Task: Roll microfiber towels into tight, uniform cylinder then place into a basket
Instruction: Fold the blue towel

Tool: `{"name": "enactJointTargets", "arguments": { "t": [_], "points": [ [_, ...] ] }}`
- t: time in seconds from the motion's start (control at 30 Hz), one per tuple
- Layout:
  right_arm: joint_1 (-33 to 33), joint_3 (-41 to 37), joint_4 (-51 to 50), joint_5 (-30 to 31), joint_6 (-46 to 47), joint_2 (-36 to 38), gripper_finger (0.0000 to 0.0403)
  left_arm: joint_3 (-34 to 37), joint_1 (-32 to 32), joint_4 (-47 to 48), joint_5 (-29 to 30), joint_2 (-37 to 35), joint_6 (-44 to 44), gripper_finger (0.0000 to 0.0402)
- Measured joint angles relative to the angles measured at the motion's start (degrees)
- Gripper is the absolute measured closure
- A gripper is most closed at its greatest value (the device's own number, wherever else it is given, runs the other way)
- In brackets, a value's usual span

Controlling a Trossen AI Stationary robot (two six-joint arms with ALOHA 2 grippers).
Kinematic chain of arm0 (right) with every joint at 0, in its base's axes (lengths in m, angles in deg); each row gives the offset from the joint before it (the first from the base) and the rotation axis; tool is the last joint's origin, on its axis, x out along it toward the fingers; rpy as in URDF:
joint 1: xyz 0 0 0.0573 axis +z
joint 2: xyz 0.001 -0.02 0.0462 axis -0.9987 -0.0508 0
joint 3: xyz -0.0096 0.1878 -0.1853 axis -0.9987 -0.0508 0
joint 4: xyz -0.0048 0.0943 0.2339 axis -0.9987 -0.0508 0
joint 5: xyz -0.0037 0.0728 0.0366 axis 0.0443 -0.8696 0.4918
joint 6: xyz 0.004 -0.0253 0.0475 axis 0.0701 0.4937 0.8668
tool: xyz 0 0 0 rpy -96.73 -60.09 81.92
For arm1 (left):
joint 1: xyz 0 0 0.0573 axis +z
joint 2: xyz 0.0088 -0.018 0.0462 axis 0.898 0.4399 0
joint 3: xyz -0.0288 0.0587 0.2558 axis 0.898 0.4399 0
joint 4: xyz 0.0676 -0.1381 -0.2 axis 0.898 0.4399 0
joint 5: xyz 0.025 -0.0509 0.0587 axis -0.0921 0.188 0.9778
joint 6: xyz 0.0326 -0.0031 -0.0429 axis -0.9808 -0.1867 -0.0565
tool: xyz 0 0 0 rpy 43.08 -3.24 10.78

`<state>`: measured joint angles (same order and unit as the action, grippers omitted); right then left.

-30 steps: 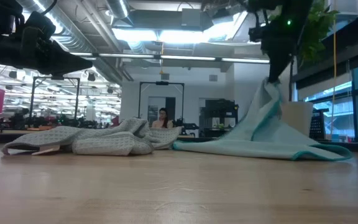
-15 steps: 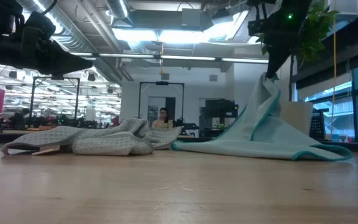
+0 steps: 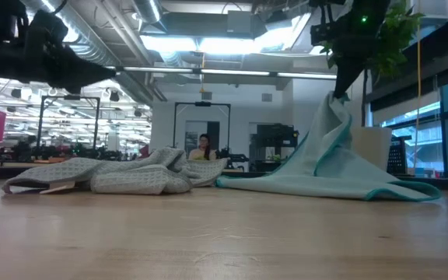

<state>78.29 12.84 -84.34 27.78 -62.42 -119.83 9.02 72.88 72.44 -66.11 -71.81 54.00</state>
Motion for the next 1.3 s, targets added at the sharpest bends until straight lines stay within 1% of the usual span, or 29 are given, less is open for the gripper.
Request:
{"name": "enactJointTargets", "arguments": {
  "t": [0.03,0.1,0.2,0.27,0.37,0.47,0.57,0.67,0.87,1.0,1.13,1.2,1.3],
  "points": [
    [0.0,0.0,0.02,0.01,0.19,0.0,0.0393,-0.01,0.0,-1.18,-0.17,0.0,1.18,0.0401],
    [0.0,0.0,0.16,0.0,0.48,0.0,0.0393,0.0,0.0,-3.82,0.34,0.0,0.47,0.0401],
    [0.0,0.0,0.66,0.0,1.66,0.0,0.0393,-0.01,0.0,-7.02,2.36,0.0,-1.15,0.0401],
    [0.0,0.0,0.79,-0.02,2.08,0.02,0.0393,-0.21,0.0,-8.94,5.0,-0.01,-1.35,0.0401],
    [0.0,0.0,0.89,-0.02,2.75,0.02,0.0393,-2.67,0.01,-6.96,10.77,1.05,-1.31,0.0401],
    [0.0,0.0,1.2,-0.04,3.02,0.02,0.0393,-7.97,0.0,-3.17,11.57,4.04,-1.31,0.0401],
    [0.0,0.0,1.2,-0.04,3.06,0.02,0.0393,-13.69,0.0,-1.91,12.39,10.63,0.11,0.0401],
    [0.0,0.0,1.2,-0.02,3.02,0.02,0.0393,-19.52,0.02,2.34,12.88,19.19,0.45,0.0401],
    [0.0,0.0,1.65,0.0,1.66,0.02,0.0393,-33.91,0.07,13.48,13.27,38.25,3.57,0.0401],
    [0.0,0.0,2.25,0.0,0.03,0.02,0.0393,-45.05,1.25,21.59,13.3,48.44,5.85,0.0401],
    [0.0,0.0,2.47,0.0,-1.36,0.02,0.0393,-53.85,2.98,29.63,13.16,57.82,8.47,0.0402],
    [0.0,0.0,2.48,0.02,-1.43,0.02,0.0393,-57.83,4.01,32.43,11.97,61.59,9.13,0.0402],
    [0.0,0.0,2.5,0.02,-2.2,0.02,0.0393,-62.35,5.74,36.71,7.91,66.21,9.21,0.0401]
  ]
}}
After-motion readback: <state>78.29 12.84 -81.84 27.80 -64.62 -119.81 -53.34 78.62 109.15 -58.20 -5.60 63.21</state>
